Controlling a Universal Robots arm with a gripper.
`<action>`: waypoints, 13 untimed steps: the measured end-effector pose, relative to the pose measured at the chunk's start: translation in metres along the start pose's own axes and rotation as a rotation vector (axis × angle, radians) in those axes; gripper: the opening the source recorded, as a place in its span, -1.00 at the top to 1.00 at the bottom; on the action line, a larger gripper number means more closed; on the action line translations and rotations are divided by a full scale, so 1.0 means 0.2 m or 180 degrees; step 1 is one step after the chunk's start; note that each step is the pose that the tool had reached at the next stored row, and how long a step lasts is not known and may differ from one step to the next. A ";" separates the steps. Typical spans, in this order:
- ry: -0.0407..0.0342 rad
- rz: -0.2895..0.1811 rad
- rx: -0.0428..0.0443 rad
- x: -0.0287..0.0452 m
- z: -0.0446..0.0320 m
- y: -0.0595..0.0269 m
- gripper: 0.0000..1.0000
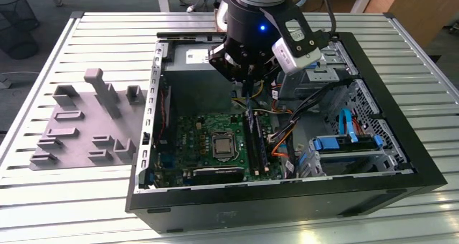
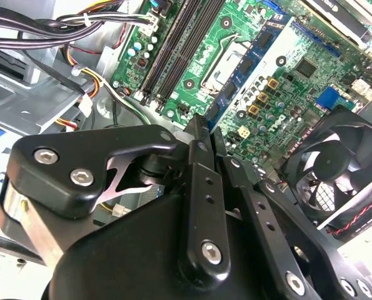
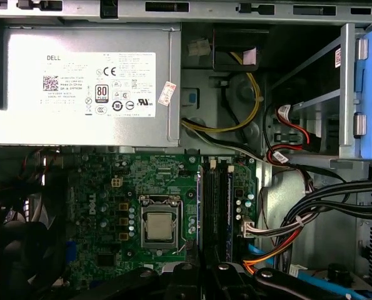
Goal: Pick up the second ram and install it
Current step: 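Insert the second ram into the second slot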
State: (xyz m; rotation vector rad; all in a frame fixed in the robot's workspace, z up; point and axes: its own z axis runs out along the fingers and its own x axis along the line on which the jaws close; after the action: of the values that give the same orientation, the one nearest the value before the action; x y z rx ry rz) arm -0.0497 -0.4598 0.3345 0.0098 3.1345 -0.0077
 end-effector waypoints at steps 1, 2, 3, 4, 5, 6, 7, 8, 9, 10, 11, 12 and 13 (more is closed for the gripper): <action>0.0000 0.0000 0.0000 0.000 0.000 0.000 0.72; 0.0000 0.0000 0.0000 0.000 0.000 0.000 0.72; 0.0000 0.0000 0.0001 0.000 0.000 0.000 0.72; 0.0000 0.0000 0.0002 0.000 0.001 0.000 0.72; 0.0000 -0.0001 0.0003 -0.003 0.003 0.000 0.72; -0.0001 -0.0001 0.0003 -0.011 0.010 0.000 0.72; 0.0000 0.0000 0.0003 -0.019 0.019 0.000 0.72; 0.0000 0.0000 0.0003 -0.022 0.029 0.000 0.72; 0.0000 -0.0001 0.0003 -0.025 0.038 -0.001 0.72; 0.0000 -0.0009 0.0003 -0.026 0.047 -0.001 0.72; 0.0000 -0.0023 0.0003 -0.027 0.056 -0.001 0.72; 0.0000 -0.0034 0.0003 -0.027 0.065 -0.002 0.72; 0.0000 -0.0036 0.0003 -0.027 0.074 -0.002 0.72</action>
State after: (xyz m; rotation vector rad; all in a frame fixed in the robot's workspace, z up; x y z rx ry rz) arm -0.0442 -0.4604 0.3199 -0.0081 3.1344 -0.0091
